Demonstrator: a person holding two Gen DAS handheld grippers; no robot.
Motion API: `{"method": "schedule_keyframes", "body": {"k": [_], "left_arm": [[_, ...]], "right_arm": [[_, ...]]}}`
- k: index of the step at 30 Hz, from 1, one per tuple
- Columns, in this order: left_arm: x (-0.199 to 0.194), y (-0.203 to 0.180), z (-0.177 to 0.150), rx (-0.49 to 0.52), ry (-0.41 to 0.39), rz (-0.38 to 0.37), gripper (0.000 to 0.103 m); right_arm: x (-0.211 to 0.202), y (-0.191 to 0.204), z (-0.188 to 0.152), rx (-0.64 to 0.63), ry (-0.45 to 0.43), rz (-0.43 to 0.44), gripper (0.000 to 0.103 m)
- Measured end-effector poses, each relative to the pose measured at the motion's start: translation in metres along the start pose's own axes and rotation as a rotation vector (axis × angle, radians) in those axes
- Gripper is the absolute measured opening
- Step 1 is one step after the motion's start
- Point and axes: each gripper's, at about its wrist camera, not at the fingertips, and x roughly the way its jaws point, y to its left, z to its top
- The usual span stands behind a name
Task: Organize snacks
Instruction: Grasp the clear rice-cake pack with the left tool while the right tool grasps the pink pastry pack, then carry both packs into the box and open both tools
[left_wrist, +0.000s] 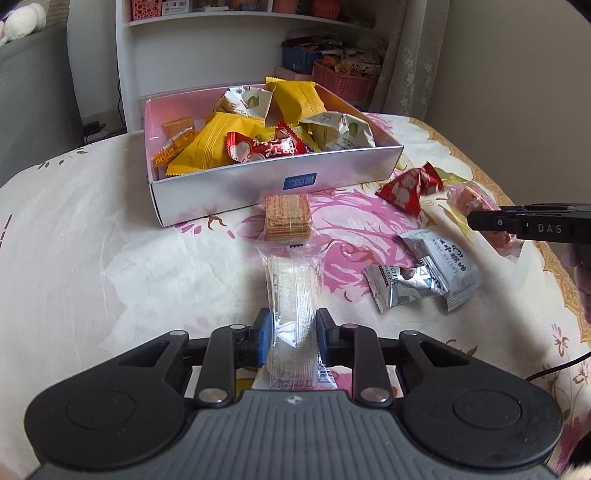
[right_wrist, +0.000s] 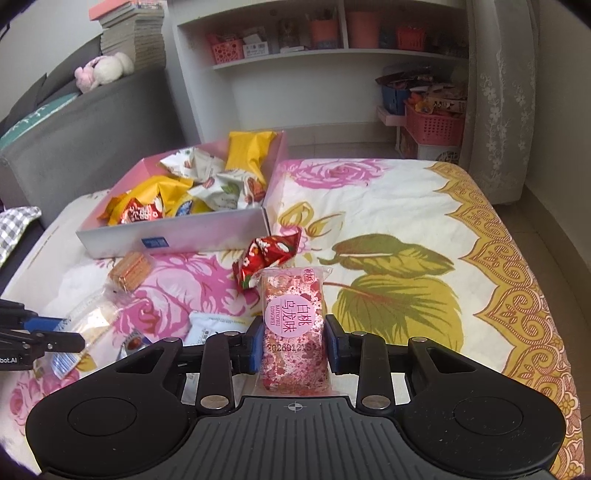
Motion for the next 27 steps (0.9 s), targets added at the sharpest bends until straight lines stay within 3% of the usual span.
{"method": "schedule_keyframes", "body": {"k": [13,14,19,21,23,25,27], "left_arm": [[-0.020,0.004,0.006,-0.050,-0.033,0.021,0.016],[-0.022,0.004,0.006,-0.055,-0.038,0.017,0.003],[-0.032,0.007,0.012,-0.072,-0.064,0.013,0.000],[-0.030,0.007,0.011,-0.072,-0.057,0.018,0.002],[-0.022,0.006,0.008,-0.064,-0.010,0.013,0.022],[-0.012,0.003,0.002,-0.051,0.022,0.026,0.032],[-0.003,-0.002,-0.002,-0.033,0.053,0.027,0.034]], "right_arm": [[-0.017,0.023,0.018,0.034,-0.036,0.050,0.031],[-0.018,0.026,0.019,0.035,-0.035,0.054,0.031],[-0.016,0.036,0.025,0.050,-0.025,0.078,0.031],[-0.016,0.040,0.026,0.053,-0.020,0.083,0.031],[-0.015,0.044,0.027,0.053,-0.012,0.093,0.031],[-0.013,0.048,0.026,0.055,0.002,0.107,0.031],[-0.011,0.052,0.025,0.052,0.020,0.114,0.031]]}}
